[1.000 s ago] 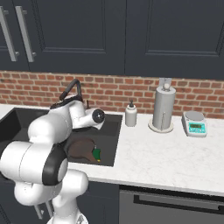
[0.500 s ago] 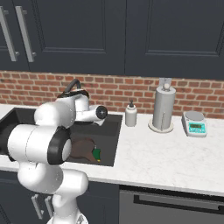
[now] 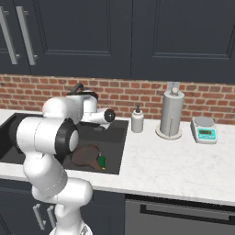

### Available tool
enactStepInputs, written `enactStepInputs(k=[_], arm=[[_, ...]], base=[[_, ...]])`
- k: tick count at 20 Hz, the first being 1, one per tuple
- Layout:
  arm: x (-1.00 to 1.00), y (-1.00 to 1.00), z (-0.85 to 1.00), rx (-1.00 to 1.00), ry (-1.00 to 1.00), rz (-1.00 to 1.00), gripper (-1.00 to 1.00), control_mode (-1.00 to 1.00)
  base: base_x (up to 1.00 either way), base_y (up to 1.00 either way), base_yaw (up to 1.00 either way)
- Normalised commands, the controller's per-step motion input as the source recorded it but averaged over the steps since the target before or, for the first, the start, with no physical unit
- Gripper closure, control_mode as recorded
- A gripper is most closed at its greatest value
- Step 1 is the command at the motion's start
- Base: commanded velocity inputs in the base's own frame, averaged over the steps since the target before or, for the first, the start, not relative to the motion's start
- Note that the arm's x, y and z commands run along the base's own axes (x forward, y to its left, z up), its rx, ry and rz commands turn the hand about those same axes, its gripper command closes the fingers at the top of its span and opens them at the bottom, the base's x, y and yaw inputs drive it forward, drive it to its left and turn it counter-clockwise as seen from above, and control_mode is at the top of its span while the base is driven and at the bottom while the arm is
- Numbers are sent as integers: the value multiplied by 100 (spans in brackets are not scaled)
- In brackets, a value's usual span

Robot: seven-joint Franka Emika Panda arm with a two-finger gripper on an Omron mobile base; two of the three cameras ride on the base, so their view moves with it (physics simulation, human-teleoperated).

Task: Pick the pan and sponge and place them into the sink. Then turn on the water.

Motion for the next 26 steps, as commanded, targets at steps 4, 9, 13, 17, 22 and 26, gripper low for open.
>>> enactStepInputs(k=[4, 9, 13, 17, 22, 26], arm=[[26, 8, -8, 1, 0, 7, -100, -100], [33, 7, -14, 2, 0, 6, -100, -100], [32, 0, -19, 3, 0, 2, -100, -100], [32, 1, -26, 4, 0, 1, -100, -100], [30, 3, -25, 4, 0, 0, -100, -100], [26, 8, -23, 2, 0, 1, -100, -100]], base=[[0, 0, 0], [0, 0, 0], [0, 0, 0], [0, 0, 0], [0, 0, 0], [0, 0, 0]])
